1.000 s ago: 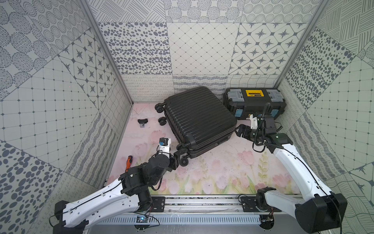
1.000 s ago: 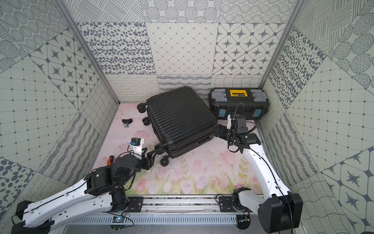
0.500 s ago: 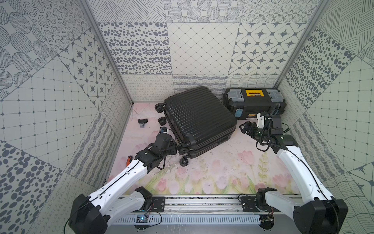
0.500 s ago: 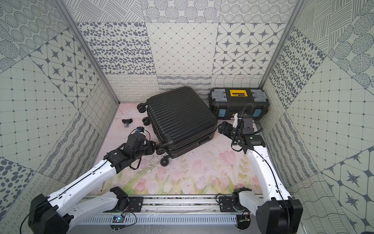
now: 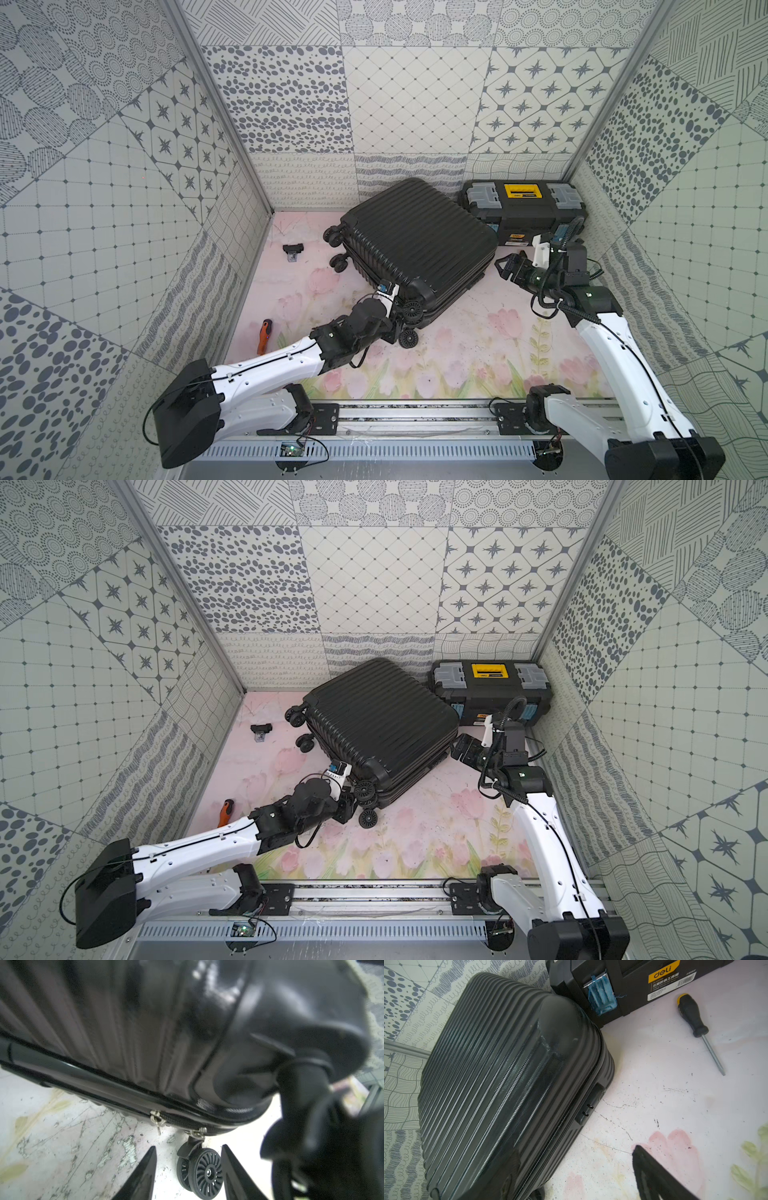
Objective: Open the suitcase zippers
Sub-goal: Unzip the zipper on the suitcase.
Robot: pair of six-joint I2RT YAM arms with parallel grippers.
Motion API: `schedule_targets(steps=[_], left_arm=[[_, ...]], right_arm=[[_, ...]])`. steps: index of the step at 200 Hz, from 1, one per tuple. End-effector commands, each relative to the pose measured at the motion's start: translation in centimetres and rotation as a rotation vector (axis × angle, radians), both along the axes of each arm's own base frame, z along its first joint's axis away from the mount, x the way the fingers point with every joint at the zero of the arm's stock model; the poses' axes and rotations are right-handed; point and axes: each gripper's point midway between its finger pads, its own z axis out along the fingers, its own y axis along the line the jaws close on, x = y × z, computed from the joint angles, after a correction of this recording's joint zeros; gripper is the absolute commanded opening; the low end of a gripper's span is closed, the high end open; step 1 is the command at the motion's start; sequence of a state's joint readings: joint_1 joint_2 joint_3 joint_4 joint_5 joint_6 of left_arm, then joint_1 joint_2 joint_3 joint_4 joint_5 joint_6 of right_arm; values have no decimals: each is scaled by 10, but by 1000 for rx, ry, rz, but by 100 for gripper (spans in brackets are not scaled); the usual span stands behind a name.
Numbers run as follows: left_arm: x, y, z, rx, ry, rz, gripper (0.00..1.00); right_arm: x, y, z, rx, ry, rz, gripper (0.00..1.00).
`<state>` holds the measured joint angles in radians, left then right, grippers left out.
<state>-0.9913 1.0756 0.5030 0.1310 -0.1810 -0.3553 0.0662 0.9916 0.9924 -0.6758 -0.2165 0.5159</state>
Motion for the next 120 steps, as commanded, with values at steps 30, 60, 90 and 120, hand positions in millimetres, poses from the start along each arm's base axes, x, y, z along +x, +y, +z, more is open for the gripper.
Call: schedule_targets(steps=[30,60,90,120], left_arm=[[-16,-8,41,-92,-637,-43,55],[-4,-3,20,-28,-671,51,54],[5,-8,28,-27,-685,100,48],[12,5,37,-91,-661,159,45]], right_arm=[[-13,2,-7,-28,-18,21,86],[-14,5,-10,-17,-26,33,87],[-14,7,-10,-6,-28,38,86],[-13,8,-10,-11,-24,44,87]])
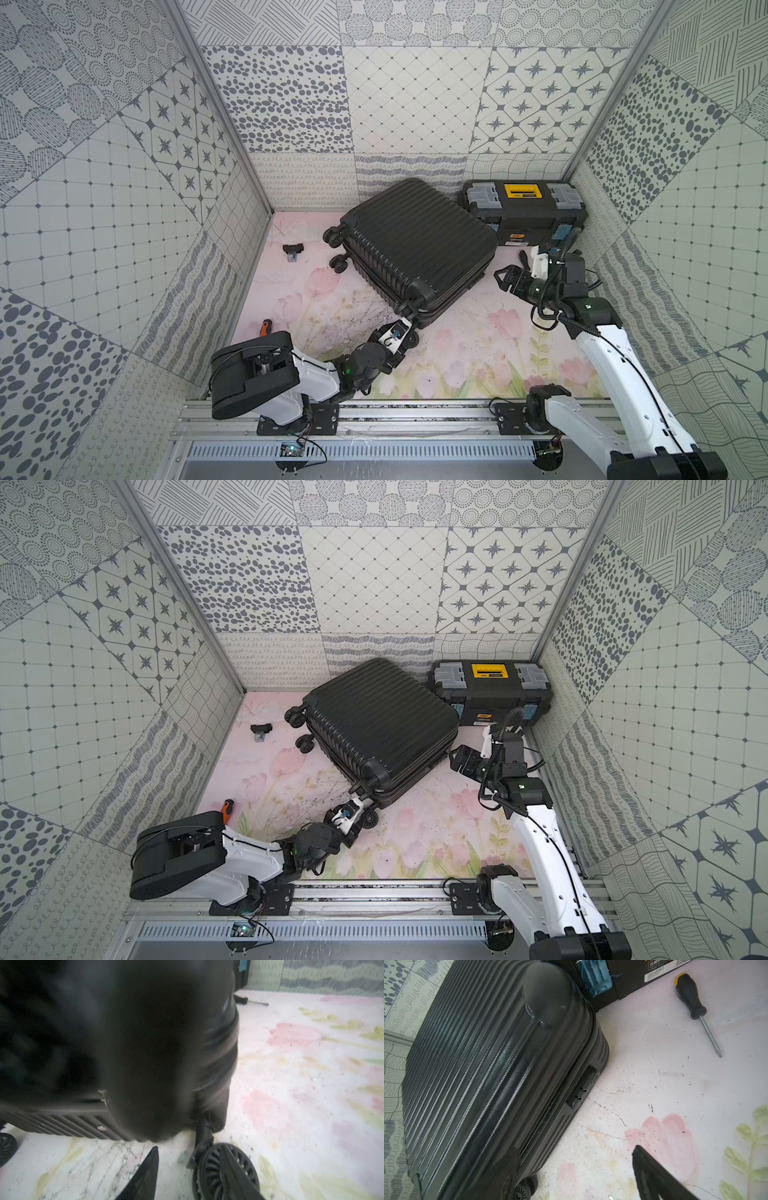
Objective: Open the suitcase zippers
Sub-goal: Unzip the zipper on the suitcase.
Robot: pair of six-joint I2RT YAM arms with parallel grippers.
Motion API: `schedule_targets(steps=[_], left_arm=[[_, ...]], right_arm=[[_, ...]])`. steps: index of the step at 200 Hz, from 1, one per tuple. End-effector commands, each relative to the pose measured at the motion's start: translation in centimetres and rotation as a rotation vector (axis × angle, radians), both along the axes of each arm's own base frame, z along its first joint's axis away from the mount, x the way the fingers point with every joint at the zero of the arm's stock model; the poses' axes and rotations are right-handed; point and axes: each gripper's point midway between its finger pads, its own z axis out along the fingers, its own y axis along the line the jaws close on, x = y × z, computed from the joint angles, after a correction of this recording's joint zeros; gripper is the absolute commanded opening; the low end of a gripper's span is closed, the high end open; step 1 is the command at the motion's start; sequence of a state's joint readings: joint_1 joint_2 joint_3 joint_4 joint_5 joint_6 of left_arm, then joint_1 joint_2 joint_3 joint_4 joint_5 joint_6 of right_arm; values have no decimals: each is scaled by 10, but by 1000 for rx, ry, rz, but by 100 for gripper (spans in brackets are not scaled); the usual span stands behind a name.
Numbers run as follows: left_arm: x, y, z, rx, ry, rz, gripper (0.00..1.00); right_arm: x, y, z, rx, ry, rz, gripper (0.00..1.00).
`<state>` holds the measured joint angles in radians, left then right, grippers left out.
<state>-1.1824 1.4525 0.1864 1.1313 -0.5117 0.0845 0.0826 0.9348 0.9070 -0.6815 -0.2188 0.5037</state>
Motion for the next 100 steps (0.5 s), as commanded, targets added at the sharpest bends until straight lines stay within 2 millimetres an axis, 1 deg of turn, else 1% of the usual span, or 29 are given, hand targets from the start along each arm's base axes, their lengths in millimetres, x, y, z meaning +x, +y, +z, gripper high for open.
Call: schedule_targets(steps=[1,20,53,75,100], left_arm=[[20,17,67,-238,-148,133,45],[21,15,65,-256,-127,113,43],[25,8,53,-247,-92,106,36],[29,7,46,-244,-74,116,29],[31,6,41,-246,-56,113,25]], right_arm=[[4,4,12,0,-55,19,86],[5,6,10,8,-51,23,86],[6,7,9,14,-53,27,87],[5,9,7,17,-46,36,86],[3,11,8,7,-44,51,86]])
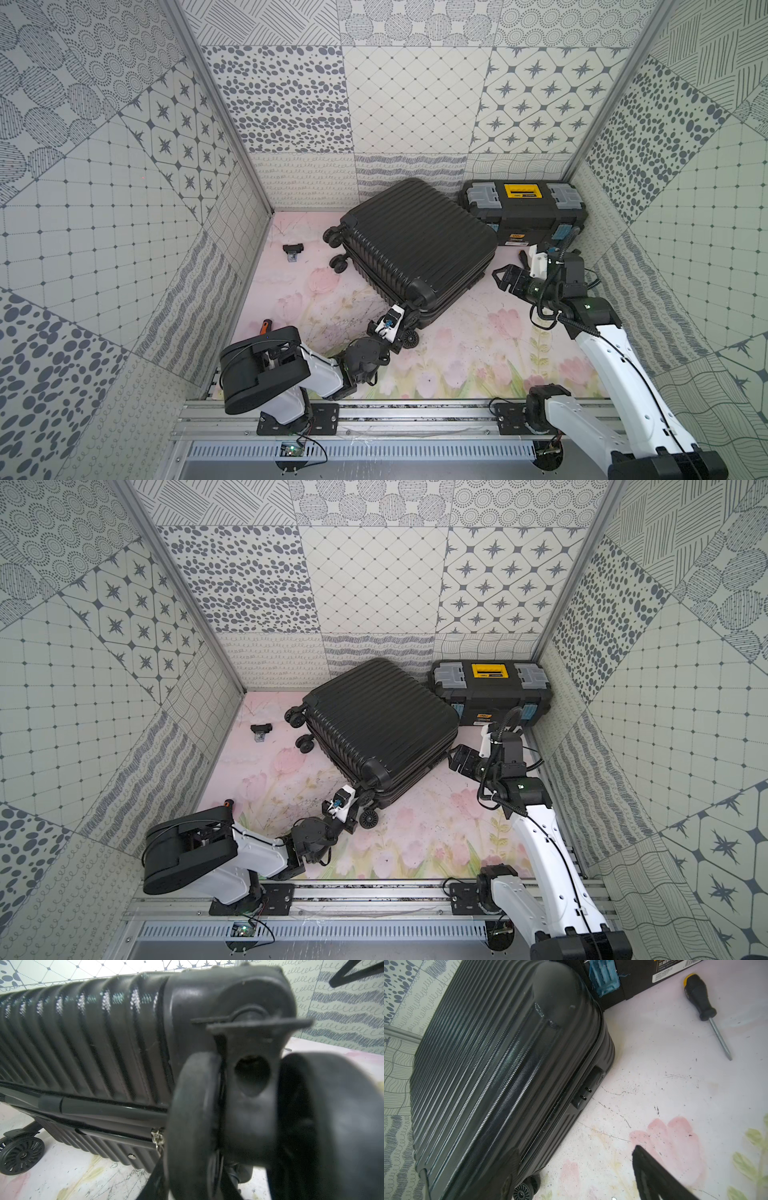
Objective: Open the suitcase zippers
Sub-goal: Unzip the zipper on the suitcase.
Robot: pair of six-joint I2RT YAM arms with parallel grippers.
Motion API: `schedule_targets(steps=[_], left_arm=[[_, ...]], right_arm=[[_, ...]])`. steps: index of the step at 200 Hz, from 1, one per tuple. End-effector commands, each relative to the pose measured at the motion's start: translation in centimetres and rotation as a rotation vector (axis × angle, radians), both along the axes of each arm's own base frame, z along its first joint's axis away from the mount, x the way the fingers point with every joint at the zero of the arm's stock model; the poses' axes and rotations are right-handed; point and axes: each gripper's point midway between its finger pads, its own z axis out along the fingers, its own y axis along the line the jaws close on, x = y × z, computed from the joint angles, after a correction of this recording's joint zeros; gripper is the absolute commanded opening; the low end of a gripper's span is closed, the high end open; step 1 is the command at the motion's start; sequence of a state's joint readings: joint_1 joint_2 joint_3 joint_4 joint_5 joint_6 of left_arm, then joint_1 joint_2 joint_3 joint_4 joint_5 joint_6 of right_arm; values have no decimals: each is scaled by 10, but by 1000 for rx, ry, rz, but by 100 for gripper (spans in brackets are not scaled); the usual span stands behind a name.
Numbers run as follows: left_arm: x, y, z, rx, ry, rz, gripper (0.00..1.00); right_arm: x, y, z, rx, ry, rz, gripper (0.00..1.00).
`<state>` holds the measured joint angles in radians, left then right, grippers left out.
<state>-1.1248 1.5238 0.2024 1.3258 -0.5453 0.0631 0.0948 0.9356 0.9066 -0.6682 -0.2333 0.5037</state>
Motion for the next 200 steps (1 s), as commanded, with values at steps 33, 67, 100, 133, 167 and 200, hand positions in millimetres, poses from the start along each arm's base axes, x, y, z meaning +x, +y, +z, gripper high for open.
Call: schedule_targets(steps=[33,67,100,133,167,200], left_arm=[[5,-3,7,-112,23,1,27],[7,-5,3,-96,24,4,32],[8,-12,4,-93,19,-12,32],[12,-20,3,-78,12,-31,23],[11,-21,-2,-47,8,-56,0],[6,-14,-5,-30,7,-61,0]], right_arm=[[1,6,7,-11,-30,37,86],[2,9,9,-8,-29,46,86],[2,19,9,-9,-25,79,86],[-4,39,11,-53,-17,152,85],[-18,75,10,-79,6,288,83],[-37,130,9,-41,49,484,82]])
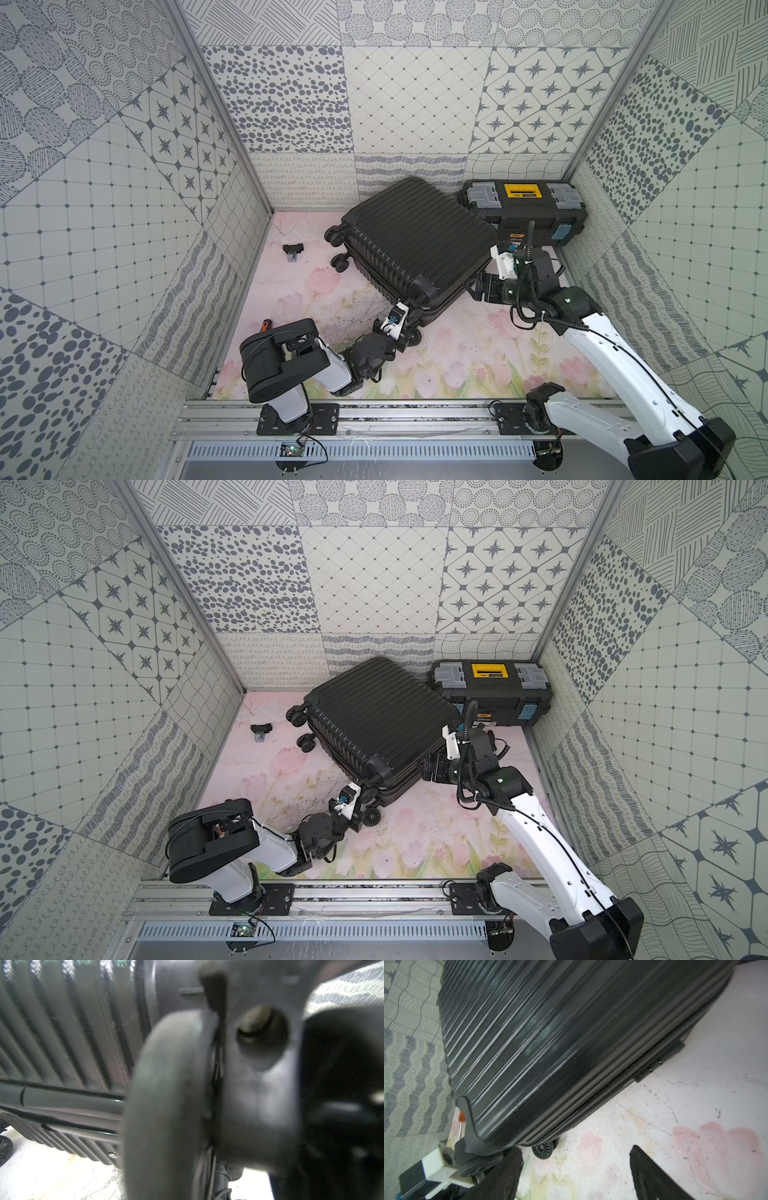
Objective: Open the suitcase zippers
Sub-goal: Unzip the zipper on the suitcase.
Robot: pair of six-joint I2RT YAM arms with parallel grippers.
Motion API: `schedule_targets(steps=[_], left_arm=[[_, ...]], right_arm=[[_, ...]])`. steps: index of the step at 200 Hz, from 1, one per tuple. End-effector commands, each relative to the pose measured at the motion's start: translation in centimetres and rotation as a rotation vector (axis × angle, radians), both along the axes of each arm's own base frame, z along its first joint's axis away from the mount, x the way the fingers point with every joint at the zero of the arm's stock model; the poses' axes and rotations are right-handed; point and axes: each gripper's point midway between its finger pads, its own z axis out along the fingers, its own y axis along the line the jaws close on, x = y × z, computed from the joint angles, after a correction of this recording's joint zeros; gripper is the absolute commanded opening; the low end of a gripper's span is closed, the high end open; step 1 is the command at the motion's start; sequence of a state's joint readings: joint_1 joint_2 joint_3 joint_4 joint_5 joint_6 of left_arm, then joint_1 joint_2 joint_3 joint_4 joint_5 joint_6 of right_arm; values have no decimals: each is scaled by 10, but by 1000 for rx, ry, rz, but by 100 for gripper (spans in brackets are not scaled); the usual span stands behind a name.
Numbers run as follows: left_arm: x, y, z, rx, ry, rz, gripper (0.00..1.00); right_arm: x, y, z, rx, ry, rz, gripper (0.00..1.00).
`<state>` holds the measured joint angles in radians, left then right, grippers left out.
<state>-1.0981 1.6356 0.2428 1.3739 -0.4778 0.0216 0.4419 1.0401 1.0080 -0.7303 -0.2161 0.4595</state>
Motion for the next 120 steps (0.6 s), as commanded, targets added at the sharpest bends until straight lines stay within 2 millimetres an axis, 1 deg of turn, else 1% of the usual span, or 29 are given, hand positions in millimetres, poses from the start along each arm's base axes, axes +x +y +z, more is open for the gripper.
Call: schedule_targets(steps=[1,27,40,59,70,81,95,109,120], left_arm=[[0,1,9,-14,-33,-22,0],[-4,3,10,3,-48,-35,0],[-8,1,13,13,-65,-49,0],[-15,-2,17,26,-88,-69,0],[-18,-2,18,30,-94,-76,0],[-20,-2,17,39,-99,-81,0],[-23,-2,15,50,-101,-88,0],[-26,-6,14,64,-111,-101,0],[-28,-8,13,72,-115,-111,0]], right_arm=[[-10,33,6,15,17,123,82],[-26,79,9,-2,36,263,81],[-31,95,8,-23,43,305,80],[-35,105,3,-62,51,325,79],[-34,105,-2,-88,54,319,77],[-33,103,-7,-110,60,313,68],[-33,103,-13,-122,75,311,54],[-33,107,-15,-120,82,314,39],[-33,113,-15,-115,84,321,30]])
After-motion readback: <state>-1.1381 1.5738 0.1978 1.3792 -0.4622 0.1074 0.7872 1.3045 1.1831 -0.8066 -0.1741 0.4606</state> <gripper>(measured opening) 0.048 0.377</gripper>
